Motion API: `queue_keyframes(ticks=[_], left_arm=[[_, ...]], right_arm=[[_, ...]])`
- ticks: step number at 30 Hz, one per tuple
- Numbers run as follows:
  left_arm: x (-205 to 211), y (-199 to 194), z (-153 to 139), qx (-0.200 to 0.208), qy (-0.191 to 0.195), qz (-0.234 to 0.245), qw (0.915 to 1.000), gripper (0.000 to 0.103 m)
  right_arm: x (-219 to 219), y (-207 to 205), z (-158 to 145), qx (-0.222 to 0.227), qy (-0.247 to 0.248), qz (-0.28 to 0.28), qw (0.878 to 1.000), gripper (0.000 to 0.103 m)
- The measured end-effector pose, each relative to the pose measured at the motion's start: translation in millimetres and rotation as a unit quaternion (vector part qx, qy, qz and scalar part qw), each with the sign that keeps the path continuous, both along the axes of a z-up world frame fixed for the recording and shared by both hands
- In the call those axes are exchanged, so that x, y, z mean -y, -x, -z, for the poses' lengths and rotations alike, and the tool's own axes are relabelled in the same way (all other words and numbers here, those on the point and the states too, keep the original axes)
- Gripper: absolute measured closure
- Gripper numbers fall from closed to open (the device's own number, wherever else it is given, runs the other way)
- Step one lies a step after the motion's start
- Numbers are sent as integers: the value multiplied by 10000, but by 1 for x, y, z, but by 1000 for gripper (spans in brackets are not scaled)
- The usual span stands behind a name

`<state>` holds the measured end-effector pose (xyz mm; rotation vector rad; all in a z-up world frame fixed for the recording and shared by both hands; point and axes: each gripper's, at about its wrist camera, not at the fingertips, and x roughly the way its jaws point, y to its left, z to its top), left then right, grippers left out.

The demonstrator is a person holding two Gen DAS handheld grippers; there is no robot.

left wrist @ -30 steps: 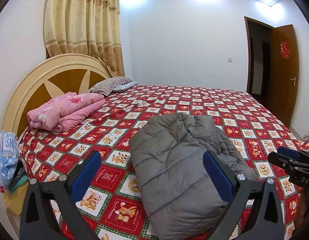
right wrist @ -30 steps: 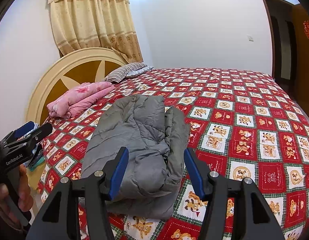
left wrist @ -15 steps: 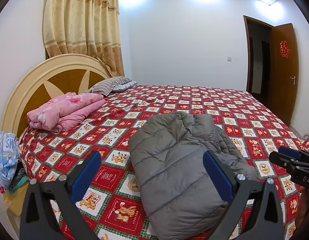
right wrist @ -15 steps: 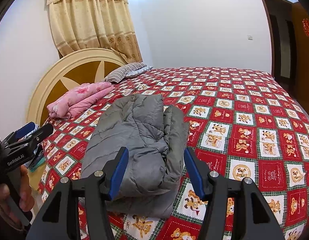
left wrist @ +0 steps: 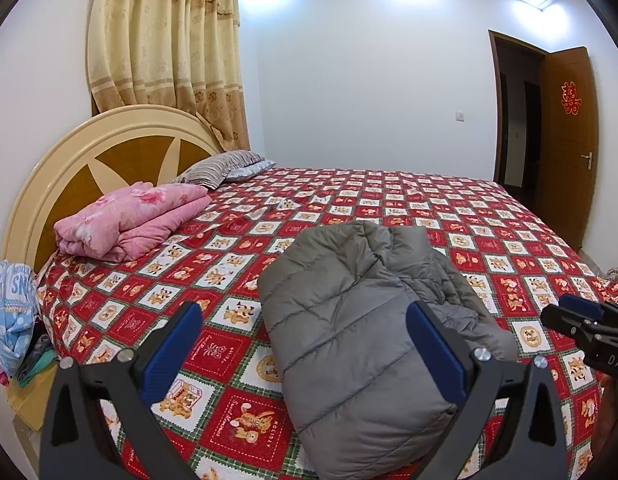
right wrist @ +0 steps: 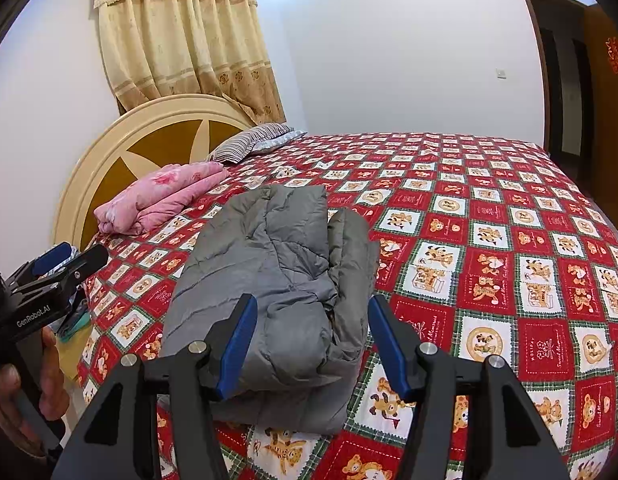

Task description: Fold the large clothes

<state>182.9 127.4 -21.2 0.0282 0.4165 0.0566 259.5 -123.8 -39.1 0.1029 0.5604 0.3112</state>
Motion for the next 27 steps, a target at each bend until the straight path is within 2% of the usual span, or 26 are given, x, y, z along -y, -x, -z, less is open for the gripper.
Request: queue_keyframes(ticks=[27], left_arm=[[-7,-4,4,-126,13,-146,9998,0]], right_arm=[[2,4,-7,141,69,-14,9999,45]])
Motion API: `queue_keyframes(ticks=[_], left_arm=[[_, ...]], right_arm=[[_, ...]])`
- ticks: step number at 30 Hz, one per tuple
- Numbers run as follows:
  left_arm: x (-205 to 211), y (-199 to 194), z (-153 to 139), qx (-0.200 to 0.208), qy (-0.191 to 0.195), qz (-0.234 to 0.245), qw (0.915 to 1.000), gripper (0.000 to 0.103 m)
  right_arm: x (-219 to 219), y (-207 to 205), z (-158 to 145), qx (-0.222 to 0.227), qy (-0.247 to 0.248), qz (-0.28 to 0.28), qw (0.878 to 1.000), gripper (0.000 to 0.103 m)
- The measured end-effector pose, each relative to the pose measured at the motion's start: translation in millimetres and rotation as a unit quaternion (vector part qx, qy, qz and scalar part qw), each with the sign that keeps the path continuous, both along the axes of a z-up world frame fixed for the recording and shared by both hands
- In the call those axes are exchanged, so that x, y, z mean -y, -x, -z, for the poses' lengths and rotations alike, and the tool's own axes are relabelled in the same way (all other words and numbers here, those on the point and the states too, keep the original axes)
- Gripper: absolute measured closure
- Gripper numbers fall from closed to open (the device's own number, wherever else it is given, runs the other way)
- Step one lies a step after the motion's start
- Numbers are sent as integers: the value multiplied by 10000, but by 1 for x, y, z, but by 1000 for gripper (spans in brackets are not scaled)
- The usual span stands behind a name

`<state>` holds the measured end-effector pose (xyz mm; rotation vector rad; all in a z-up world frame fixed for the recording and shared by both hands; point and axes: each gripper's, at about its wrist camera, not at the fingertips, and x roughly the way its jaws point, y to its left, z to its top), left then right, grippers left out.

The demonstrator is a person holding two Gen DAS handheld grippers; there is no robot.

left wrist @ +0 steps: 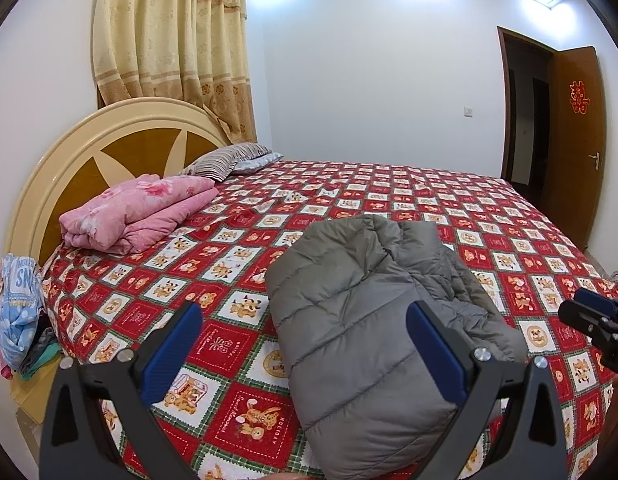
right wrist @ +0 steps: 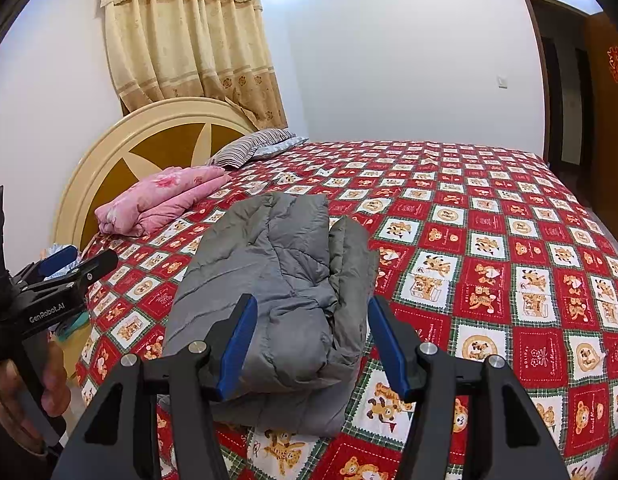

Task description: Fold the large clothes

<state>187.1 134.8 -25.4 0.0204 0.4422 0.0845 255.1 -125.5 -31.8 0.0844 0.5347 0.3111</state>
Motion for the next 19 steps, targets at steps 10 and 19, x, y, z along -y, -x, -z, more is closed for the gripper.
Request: queue_keyframes(ticks=[10,19], left_arm=[[-3,0,-1,27,-1,-93,10000,0],[2,3,-1,168,-164,-77,9997,0]], right_arm=[[-1,0,-2,-10,43,-35,10000,45],[-2,1,-3,-19,63,-50,10000,45]])
